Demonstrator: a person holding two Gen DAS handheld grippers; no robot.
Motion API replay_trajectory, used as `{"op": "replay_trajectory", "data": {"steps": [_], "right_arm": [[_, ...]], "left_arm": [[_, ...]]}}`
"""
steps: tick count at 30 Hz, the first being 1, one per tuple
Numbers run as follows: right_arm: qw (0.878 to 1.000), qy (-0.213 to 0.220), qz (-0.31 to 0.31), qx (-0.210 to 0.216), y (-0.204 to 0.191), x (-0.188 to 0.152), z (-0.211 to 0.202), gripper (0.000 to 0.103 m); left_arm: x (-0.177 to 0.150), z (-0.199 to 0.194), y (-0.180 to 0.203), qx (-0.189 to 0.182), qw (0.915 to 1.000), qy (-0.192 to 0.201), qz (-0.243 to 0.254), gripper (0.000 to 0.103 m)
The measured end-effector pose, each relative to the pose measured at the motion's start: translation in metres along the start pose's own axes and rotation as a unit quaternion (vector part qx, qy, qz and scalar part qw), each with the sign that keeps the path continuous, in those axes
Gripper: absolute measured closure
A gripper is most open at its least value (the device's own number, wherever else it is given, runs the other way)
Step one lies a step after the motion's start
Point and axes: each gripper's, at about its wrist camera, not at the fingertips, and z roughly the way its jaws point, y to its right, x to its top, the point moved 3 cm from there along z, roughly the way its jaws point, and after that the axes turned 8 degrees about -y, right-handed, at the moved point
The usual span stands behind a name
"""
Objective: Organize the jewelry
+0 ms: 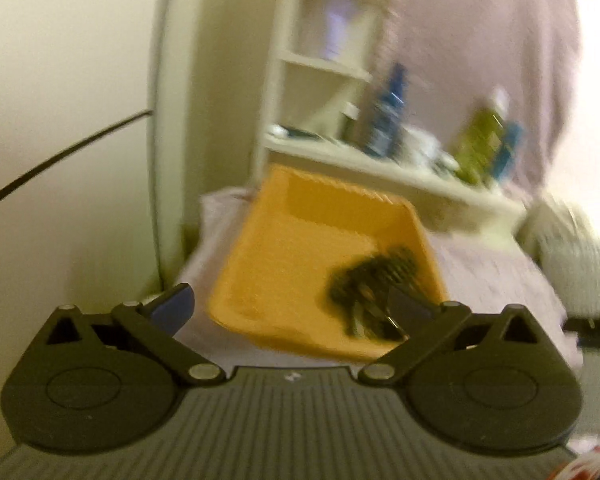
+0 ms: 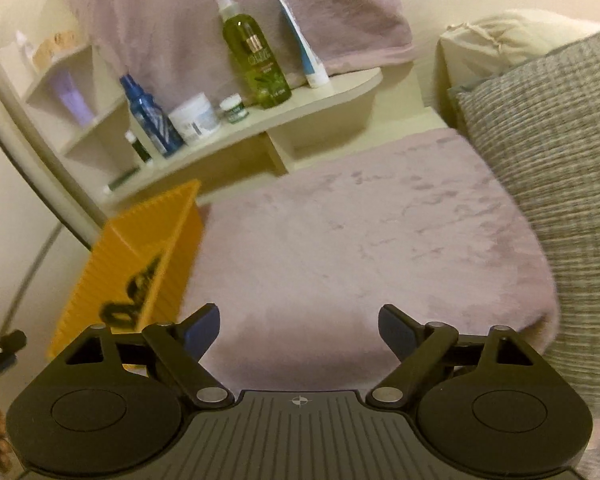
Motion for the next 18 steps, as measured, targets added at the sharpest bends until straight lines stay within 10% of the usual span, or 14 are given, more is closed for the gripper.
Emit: {"op": "replay_trajectory", "data": {"steps": [18], "right_arm": [[0.993,-0.023,-0.09,-0.077,-0.031,-0.046,-0.026,0.017]], "left_arm": [[-0.042,0.014,0.096,-0.015,0.9899,-0.126,0.063,0.002]]}}
